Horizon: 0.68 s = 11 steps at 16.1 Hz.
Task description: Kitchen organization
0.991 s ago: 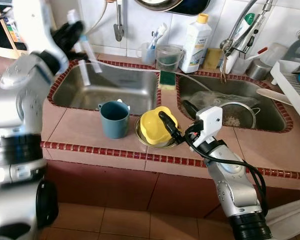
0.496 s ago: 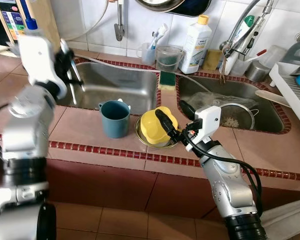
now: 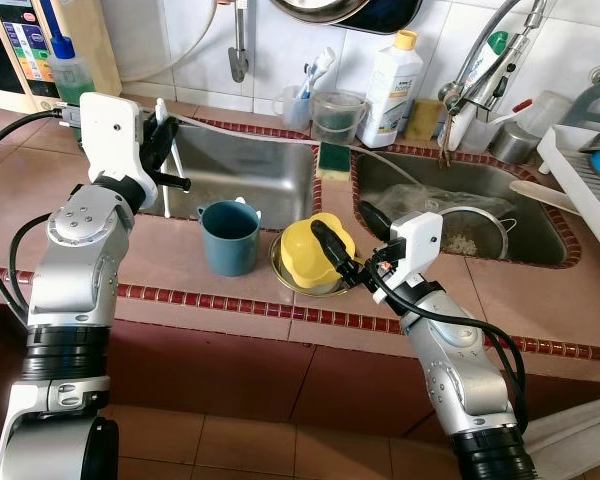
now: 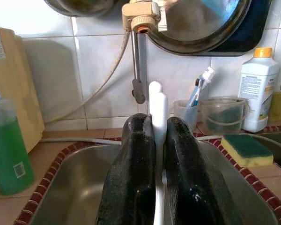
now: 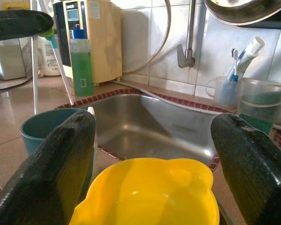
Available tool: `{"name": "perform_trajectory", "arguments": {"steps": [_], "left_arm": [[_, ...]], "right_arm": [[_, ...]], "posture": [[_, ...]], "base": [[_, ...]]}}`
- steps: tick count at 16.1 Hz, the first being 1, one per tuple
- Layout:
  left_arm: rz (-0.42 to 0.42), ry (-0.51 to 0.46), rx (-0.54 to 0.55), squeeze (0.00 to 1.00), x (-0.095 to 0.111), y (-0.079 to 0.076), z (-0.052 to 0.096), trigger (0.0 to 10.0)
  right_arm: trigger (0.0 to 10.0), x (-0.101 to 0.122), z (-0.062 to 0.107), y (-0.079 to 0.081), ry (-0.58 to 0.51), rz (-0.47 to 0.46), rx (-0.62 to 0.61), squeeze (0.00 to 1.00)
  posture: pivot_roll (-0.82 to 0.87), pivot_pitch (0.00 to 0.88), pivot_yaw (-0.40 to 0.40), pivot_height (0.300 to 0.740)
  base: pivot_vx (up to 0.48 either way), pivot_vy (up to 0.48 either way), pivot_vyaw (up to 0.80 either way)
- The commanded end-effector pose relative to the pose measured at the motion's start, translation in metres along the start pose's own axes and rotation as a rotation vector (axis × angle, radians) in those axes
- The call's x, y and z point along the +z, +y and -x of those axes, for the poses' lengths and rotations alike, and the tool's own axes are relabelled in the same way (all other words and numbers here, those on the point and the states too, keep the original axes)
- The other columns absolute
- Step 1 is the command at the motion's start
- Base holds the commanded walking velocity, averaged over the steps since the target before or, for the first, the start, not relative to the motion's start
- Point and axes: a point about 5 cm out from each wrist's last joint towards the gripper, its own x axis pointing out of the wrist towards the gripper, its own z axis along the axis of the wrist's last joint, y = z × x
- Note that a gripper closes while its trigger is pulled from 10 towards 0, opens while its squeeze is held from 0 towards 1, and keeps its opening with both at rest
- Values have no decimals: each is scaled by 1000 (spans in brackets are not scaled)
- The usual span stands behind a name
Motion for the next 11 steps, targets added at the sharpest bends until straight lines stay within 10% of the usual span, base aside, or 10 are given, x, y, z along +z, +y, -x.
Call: {"name": "perform_trajectory", "arguments": {"steps": [1, 11], "left_arm": [[-5, -20, -41, 0, 2, -8, -2, 10000], [7, -3, -61, 0, -1, -9, -4, 10000]], "right_arm": [[10000, 3, 1, -1, -2, 11, 0, 0], [10000, 3, 3, -1, -11, -12, -18, 0]], "posture": [[39, 0, -84, 740], [34, 0, -76, 740]], "base": [[0, 0, 0], [208, 0, 0]]}}
